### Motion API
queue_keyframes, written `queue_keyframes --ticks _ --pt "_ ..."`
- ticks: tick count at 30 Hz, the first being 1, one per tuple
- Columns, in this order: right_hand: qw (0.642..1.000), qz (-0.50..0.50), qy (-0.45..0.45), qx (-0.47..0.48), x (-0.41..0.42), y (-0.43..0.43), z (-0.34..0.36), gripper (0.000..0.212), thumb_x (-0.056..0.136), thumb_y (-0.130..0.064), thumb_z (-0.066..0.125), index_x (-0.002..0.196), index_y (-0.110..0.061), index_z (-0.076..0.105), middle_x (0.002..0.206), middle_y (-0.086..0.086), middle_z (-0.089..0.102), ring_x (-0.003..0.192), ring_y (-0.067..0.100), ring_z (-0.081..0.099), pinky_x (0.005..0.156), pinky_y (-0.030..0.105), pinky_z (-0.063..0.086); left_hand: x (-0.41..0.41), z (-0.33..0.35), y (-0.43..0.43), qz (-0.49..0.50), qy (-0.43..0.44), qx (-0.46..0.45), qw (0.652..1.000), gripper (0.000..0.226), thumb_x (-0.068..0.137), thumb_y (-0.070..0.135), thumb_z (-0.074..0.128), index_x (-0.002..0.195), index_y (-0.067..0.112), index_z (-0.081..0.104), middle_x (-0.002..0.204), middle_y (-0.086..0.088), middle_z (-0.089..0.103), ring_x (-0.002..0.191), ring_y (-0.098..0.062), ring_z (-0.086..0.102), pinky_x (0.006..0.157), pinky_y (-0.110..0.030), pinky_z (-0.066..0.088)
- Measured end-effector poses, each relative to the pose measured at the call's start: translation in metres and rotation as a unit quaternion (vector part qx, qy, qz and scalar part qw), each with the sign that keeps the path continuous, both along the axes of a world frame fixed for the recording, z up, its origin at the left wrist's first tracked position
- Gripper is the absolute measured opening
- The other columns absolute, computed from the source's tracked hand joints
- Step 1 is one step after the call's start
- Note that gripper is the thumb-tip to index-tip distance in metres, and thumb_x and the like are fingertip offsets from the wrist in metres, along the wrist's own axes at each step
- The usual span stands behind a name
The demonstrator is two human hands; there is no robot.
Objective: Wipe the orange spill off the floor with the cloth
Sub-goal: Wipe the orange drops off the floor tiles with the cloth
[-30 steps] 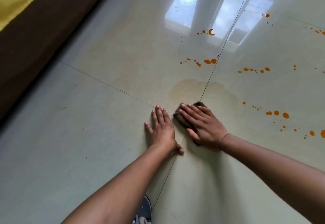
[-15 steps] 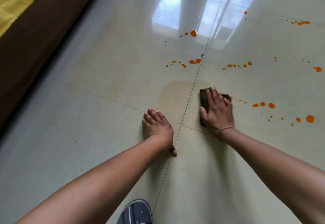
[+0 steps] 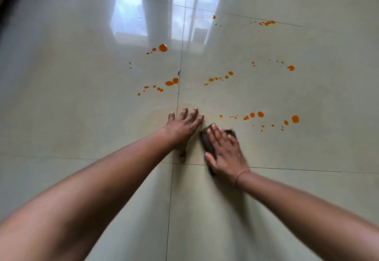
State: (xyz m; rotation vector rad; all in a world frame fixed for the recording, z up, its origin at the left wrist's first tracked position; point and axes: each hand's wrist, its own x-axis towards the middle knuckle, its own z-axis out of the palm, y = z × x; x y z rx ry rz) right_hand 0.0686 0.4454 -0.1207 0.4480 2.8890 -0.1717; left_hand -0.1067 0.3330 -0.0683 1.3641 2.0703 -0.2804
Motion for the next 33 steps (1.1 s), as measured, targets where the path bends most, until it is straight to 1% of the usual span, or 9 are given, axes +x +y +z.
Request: queue_keyframes --ticks 5,10,16,21,26,27,30,31,33 --pt "0.999 0.023 -0.017 -0.039 0.050 -0.011 0.013 0.072 0.087 -0.049 0.040 0.151 -0.018 0.029 0.159 0.003 0.022 0.144 0.018 0.027 0.109 0.039 0.025 0.007 0.004 0.011 0.001 0.005 -0.052 0.999 0.142 0.061 0.028 0.091 0.152 0.015 -0.017 0.156 -0.011 -0.030 0.145 -0.040 -0.016 0.109 -0.068 0.017" --pt "0.982 -0.175 0.040 -0.051 -0.022 -0.004 0.002 0.072 0.085 -0.047 0.036 0.149 -0.013 0.034 0.156 0.009 0.030 0.143 0.020 0.029 0.111 0.038 0.019 0.012 -0.002 0.025 0.025 0.004 -0.073 0.997 0.138 0.067 0.014 0.087 0.151 0.016 -0.022 0.152 -0.011 -0.038 0.142 -0.043 -0.024 0.107 -0.071 0.013" --pt "0.995 0.079 0.025 -0.063 0.028 0.013 0.004 0.073 0.086 -0.048 0.043 0.150 -0.017 0.031 0.159 0.005 0.023 0.146 0.018 0.023 0.111 0.042 0.028 0.018 -0.003 0.040 0.059 -0.011 -0.128 0.990 0.162 0.048 0.019 0.096 0.143 0.018 -0.035 0.144 -0.010 -0.050 0.136 -0.046 -0.034 0.104 -0.075 0.006" --pt "0.983 -0.170 0.066 -0.028 -0.051 0.061 -0.002 0.071 0.086 -0.048 0.031 0.149 -0.013 0.034 0.156 0.008 0.030 0.142 0.022 0.031 0.111 0.038 0.019 0.016 -0.008 0.038 0.082 -0.018 -0.116 0.990 0.157 0.054 0.014 0.094 0.144 0.023 -0.035 0.144 -0.007 -0.050 0.136 -0.043 -0.035 0.106 -0.074 0.004" --pt "0.982 0.179 0.036 -0.045 0.007 0.066 0.002 0.071 0.087 -0.047 0.040 0.149 -0.015 0.032 0.157 0.008 0.026 0.145 0.021 0.026 0.115 0.041 0.024 0.016 -0.008 0.036 0.078 -0.016 -0.106 0.991 0.155 0.056 0.011 0.092 0.143 0.023 -0.035 0.144 -0.007 -0.050 0.137 -0.044 -0.034 0.106 -0.073 0.004" --pt "0.986 0.156 0.044 -0.034 0.002 0.079 0.000 0.070 0.086 -0.047 0.040 0.148 -0.013 0.036 0.156 0.010 0.030 0.143 0.023 0.030 0.113 0.044 0.027 0.016 -0.009 0.036 0.079 -0.016 -0.105 0.991 0.152 0.059 0.010 0.091 0.143 0.023 -0.036 0.144 -0.006 -0.050 0.136 -0.044 -0.034 0.107 -0.073 0.004" --pt "0.976 -0.196 0.080 -0.044 -0.031 0.096 -0.002 0.072 0.084 -0.048 0.033 0.146 -0.011 0.039 0.154 0.012 0.034 0.140 0.026 0.035 0.112 0.045 0.027 0.016 -0.013 0.037 0.087 -0.017 -0.100 0.991 0.145 0.066 0.007 0.085 0.143 0.024 -0.037 0.141 -0.004 -0.053 0.135 -0.042 -0.036 0.106 -0.075 0.004" --pt "0.969 -0.229 0.087 -0.040 -0.036 0.084 -0.002 0.073 0.084 -0.048 0.032 0.147 -0.011 0.038 0.154 0.012 0.033 0.141 0.025 0.034 0.112 0.043 0.025 0.015 -0.014 0.037 0.088 -0.020 -0.103 0.991 0.146 0.066 0.008 0.086 0.142 0.025 -0.038 0.141 -0.004 -0.053 0.135 -0.042 -0.037 0.106 -0.075 0.003" --pt "0.992 -0.091 0.073 -0.057 -0.024 0.052 0.001 0.072 0.085 -0.048 0.036 0.148 -0.012 0.036 0.155 0.011 0.031 0.142 0.024 0.032 0.112 0.042 0.027 0.015 -0.011 0.036 0.081 -0.025 -0.105 0.991 0.153 0.059 0.012 0.090 0.141 0.024 -0.038 0.142 -0.005 -0.053 0.135 -0.042 -0.037 0.106 -0.075 0.003"
